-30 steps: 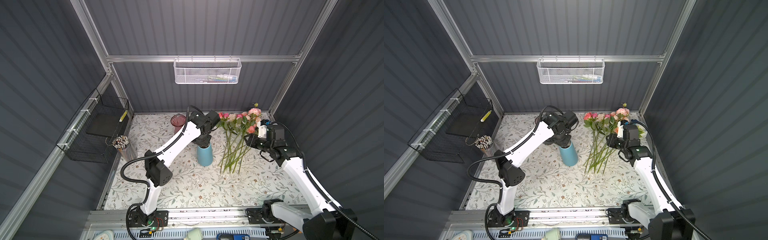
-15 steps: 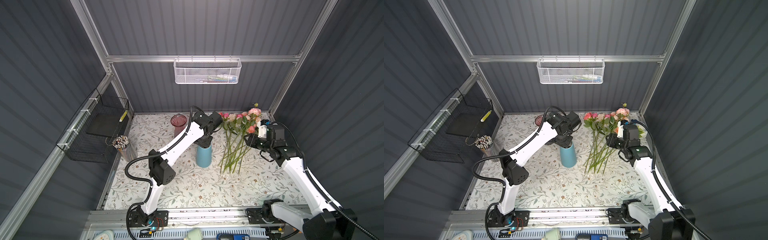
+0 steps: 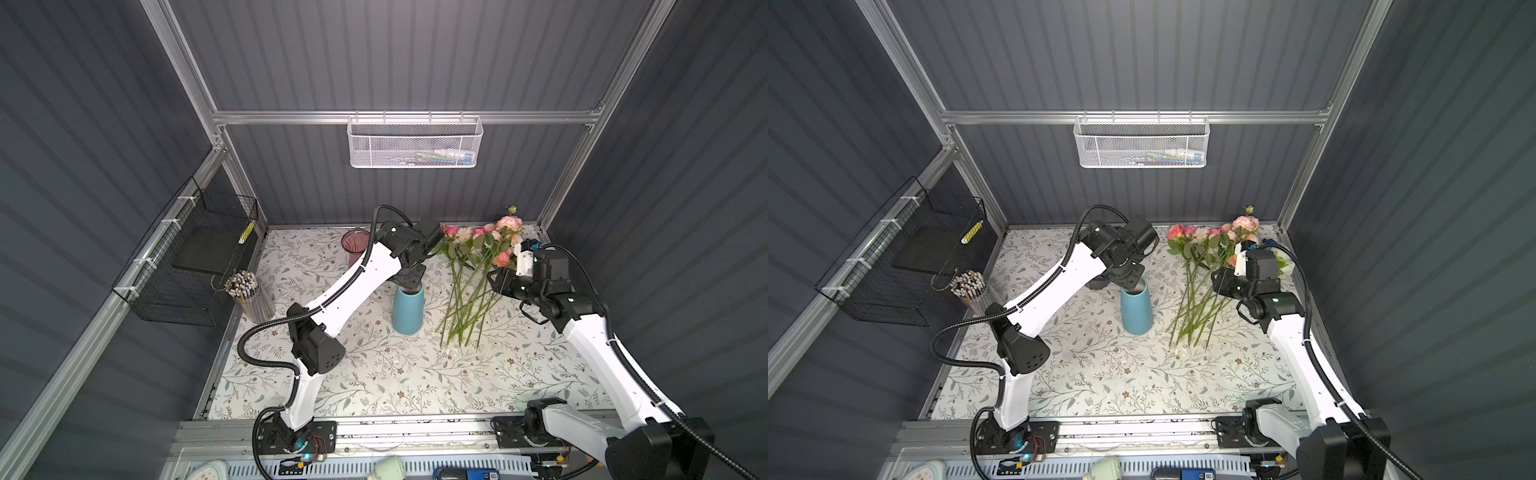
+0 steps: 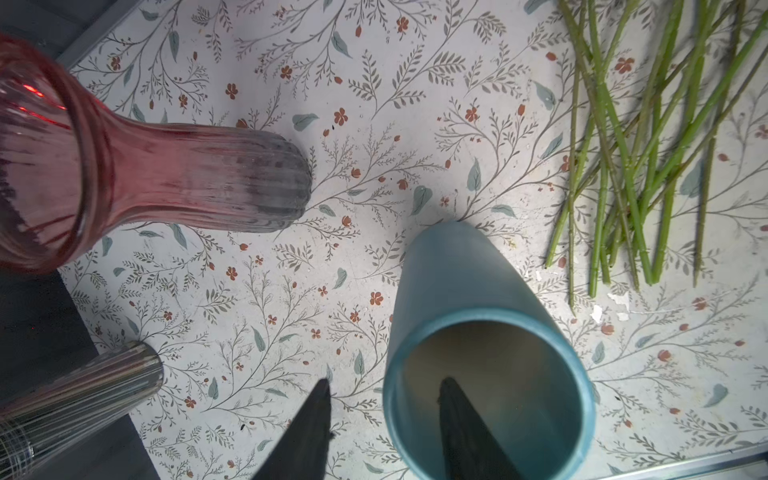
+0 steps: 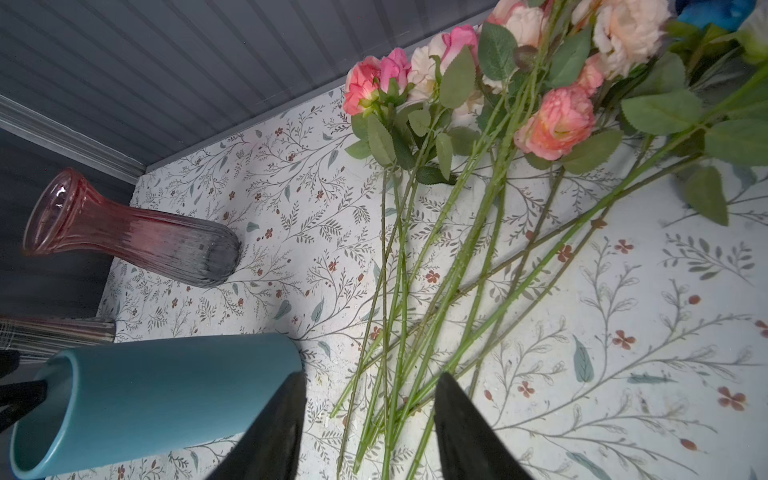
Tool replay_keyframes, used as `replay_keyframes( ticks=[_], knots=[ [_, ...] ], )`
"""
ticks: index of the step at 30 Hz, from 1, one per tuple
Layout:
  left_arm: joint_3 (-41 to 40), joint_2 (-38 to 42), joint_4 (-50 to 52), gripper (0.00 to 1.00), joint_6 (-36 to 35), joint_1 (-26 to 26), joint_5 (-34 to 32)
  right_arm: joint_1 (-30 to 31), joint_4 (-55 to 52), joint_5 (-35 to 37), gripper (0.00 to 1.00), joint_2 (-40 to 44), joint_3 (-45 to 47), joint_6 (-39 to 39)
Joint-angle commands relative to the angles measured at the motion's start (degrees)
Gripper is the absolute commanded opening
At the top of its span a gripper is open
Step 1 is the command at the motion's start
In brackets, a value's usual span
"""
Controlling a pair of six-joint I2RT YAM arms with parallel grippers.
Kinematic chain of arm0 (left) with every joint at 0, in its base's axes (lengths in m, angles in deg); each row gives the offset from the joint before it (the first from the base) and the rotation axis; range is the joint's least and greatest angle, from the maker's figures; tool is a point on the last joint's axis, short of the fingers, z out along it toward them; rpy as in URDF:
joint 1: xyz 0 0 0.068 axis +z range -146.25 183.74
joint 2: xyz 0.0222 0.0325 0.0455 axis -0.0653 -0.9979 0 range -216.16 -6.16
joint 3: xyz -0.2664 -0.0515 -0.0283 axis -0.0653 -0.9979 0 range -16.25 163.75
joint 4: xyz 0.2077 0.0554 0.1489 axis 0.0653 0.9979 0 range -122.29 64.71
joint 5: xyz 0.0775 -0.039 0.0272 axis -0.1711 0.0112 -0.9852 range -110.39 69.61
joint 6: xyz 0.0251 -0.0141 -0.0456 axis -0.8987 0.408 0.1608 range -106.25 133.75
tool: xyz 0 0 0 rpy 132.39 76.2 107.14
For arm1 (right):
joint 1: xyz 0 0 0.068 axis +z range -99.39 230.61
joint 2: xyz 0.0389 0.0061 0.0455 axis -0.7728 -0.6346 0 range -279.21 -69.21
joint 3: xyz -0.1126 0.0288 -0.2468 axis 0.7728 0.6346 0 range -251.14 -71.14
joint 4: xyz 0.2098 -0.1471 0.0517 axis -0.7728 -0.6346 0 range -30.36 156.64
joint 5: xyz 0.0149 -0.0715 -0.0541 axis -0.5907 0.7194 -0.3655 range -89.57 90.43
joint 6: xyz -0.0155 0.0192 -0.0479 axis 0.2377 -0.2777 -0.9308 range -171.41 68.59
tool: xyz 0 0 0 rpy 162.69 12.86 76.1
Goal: Arrange flowers in a vase
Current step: Move the vase to the center of the table, then pick up the flower from the flowers.
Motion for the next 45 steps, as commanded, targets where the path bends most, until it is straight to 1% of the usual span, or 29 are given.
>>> replay_keyframes(
  ticks=[1, 4, 6, 7, 9, 11, 13, 14, 15, 16, 18, 19, 21, 22, 24, 26, 28, 31, 35, 40, 42, 45],
  knots=[
    [2.81, 1.61, 0.77, 0.46, -1.29, -0.09, -0.31, 0.33, -1.22, 0.02, 0.52, 0.17, -1.07, -0.92],
    [4.01, 3.45, 0.47, 0.47, -1.51, -0.03, -2.34, 0.33, -1.57, -0.06, 0.52, -0.11, -1.68, -0.95],
    [3.98, 6.39, -1.31, 0.50, -1.62, -0.05, -3.03, 0.33, -1.94, -0.32, 0.52, -0.46, -2.29, -0.86],
    [3.09, 8.48, -2.96, 0.51, -1.77, -0.10, -3.45, 0.41, -1.96, -0.47, 0.52, -0.75, -2.58, -0.73],
    [-1.42, 13.89, -7.86, 0.56, -1.59, -0.09, -5.98, 0.81, -2.07, -0.67, 0.49, -1.99, -3.07, -0.60],
    [-10.95, 22.32, -15.68, 0.65, -0.99, -0.03, -9.91, 1.82, -2.45, -0.70, 0.44, -4.18, -3.94, -0.56],
    [-24.29, 31.33, -25.56, 0.73, -0.06, 0.04, -13.07, 3.34, -2.61, -0.06, 0.35, -6.34, -5.03, -0.77],
    [-31.21, 36.08, -30.87, 0.76, 0.32, 0.13, -14.07, 4.18, -2.64, 0.54, 0.32, -7.87, -5.76, -0.77],
    [-36.93, 39.71, -34.41, 0.79, 1.19, 0.34, -14.92, 4.76, -2.47, 0.88, 0.31, -9.28, -6.43, -0.77],
    [-42.33, 43.14, -37.12, 0.82, 2.53, 1.02, -15.35, 5.33, -2.39, 1.15, 0.27, -11.35, -7.32, -0.77],
    [-50.99, 48.22, -40.55, 0.83, 5.47, 2.95, -14.72, 6.08, -2.26, 2.03, 0.25, -15.39, -9.22, -0.85],
    [-56.38, 50.31, -42.34, 0.84, 7.28, 4.25, -13.01, 6.34, -2.21, 2.21, 0.24, -17.79, -10.34, -1.10],
    [-63.23, 53.16, -45.30, 0.84, 9.69, 7.00, -8.50, 6.61, -2.30, 2.56, 0.26, -22.86, -13.05, -1.55],
    [-65.77, 53.99, -45.77, 0.84, 11.15, 8.49, -6.96, 6.87, -2.80, 2.68, 0.28, -25.69, -14.87, -1.88],
    [-69.72, 55.21, -46.79, 0.86, 12.90, 10.18, -7.29, 7.08, -3.55, 2.48, 0.32, -30.35, -17.87, -2.66],
    [-74.11, 56.92, -49.50, 0.87, 14.46, 10.69, -8.64, 7.17, -4.88, 3.78, 0.34, -35.64, -21.61, -3.25],
    [-78.36, 58.26, -52.69, 0.87, 15.98, 10.79, -8.26, 7.36, -6.50, 4.92, 0.36, -40.00, -25.11, -4.34],
    [-82.61, 59.35, -54.49, 0.90, 18.69, 10.87, -8.85, 7.41, -7.50, 5.17, 0.37, -45.15, -29.01, -5.11],
    [-88.54, 59.30, -59.87, 0.90, 21.37, 10.88, -3.96, 7.61, -9.07, 6.61, 0.37, -50.23, -33.54, -6.13],
    [-90.62, 55.89, -61.91, 0.91, 22.52, 10.96, -1.37, 7.71, -10.61, 6.84, 0.35, -55.34, -38.74, -6.61],
    [-90.96, 54.65, -62.78, 0.91, 22.47, 10.96, 0.00, 7.71, -9.94, 6.44, 0.35, -55.74, -39.03, -6.84],
    [-91.00, 52.93, -63.46, 0.91, 22.19, 10.96, 0.41, 7.72, -9.68, 6.15, 0.35, -57.13, -40.44, -6.82]
  ],
)
